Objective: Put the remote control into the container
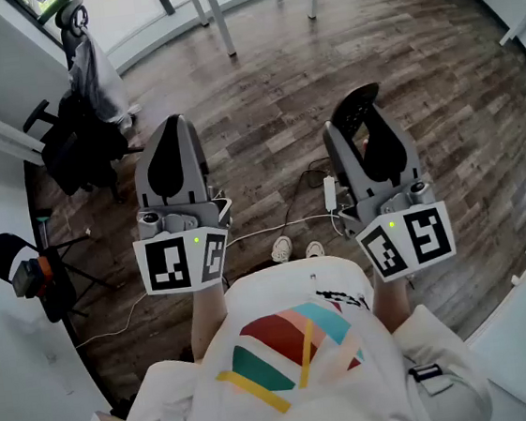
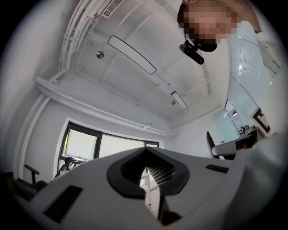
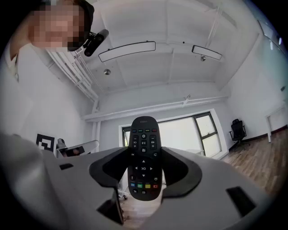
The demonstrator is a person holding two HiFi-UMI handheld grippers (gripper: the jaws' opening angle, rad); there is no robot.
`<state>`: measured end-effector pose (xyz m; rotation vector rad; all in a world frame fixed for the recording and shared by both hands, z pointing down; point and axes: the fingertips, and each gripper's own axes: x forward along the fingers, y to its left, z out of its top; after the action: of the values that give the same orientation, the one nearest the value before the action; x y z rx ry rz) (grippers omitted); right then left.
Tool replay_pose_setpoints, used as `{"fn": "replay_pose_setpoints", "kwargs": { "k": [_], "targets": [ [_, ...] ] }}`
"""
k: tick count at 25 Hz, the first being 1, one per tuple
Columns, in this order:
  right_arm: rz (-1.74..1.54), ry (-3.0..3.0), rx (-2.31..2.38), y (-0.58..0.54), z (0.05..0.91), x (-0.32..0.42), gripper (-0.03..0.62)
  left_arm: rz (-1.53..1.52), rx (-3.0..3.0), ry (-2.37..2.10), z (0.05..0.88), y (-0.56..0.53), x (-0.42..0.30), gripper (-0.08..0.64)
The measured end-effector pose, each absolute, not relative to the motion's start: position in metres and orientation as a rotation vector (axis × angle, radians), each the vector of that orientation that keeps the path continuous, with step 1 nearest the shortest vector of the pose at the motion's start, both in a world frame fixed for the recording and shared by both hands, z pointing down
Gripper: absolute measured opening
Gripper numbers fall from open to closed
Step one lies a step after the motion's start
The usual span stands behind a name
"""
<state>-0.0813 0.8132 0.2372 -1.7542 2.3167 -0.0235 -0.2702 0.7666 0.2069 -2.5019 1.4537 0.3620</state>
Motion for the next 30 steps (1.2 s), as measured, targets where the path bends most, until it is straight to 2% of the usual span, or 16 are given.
{"fn": "replay_pose_setpoints", "kwargs": {
  "k": [15,30],
  "targets": [
    [-0.004,2.299,-1.756,0.813,0.237,-0.055,0.232,0.359,-2.506,1.443,0.209,0.763,-0.244,0.008],
    [-0.101,2.416,-1.679,0.806,0.262,-0.027,0.232,0.278,-2.447,1.657,0.235,0.773,-0.238,0.008]
  ]
}}
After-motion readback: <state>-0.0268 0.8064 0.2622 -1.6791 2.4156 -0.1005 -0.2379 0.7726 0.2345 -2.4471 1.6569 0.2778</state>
